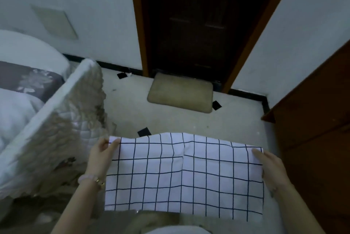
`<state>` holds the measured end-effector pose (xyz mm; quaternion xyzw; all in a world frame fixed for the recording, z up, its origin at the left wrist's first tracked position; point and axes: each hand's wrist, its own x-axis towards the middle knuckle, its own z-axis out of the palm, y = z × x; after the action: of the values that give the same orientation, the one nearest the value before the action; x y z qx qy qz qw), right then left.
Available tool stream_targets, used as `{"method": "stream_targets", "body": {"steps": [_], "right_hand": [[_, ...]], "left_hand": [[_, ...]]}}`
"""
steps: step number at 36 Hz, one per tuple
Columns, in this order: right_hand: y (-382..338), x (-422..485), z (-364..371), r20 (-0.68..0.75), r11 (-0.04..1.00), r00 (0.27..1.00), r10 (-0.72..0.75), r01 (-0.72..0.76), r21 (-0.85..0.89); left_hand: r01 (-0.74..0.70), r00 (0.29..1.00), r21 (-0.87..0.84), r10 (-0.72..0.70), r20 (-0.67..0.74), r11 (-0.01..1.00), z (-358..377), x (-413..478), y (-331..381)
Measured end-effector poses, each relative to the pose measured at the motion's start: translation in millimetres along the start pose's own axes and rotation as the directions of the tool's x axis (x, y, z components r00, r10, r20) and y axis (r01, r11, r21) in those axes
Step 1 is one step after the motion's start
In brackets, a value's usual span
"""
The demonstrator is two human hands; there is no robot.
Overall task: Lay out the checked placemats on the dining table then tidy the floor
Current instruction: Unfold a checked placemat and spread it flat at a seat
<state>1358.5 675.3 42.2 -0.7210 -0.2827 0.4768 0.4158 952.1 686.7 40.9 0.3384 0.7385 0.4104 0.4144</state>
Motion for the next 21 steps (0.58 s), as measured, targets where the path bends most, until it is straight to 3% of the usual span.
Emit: {"method": "stream_targets", "body": {"steps": [8,13,21], "right_hand": [[-122.0,127.1,93.8,0.080,0.988,0.992,-0.102,0.091,0.123],[-178.7,196.4,149.5,0.196,0.982,0.966,-0.170,0.149,0.120],[-249.4,326.0,259.1,0.395,0.978,0.897,-0.198,0.207,0.021]], "left_hand": [[-0.164,0.977,-0.142,0.141,-0.159,0.976,20.5,98.5,84.8],[-0.168,0.966,-0.213,0.117,-0.232,0.963,27.4,156.0,116.4],[-0.171,0.915,-0.162,0.095,-0.392,0.972,48.4,259.5,145.5]]}}
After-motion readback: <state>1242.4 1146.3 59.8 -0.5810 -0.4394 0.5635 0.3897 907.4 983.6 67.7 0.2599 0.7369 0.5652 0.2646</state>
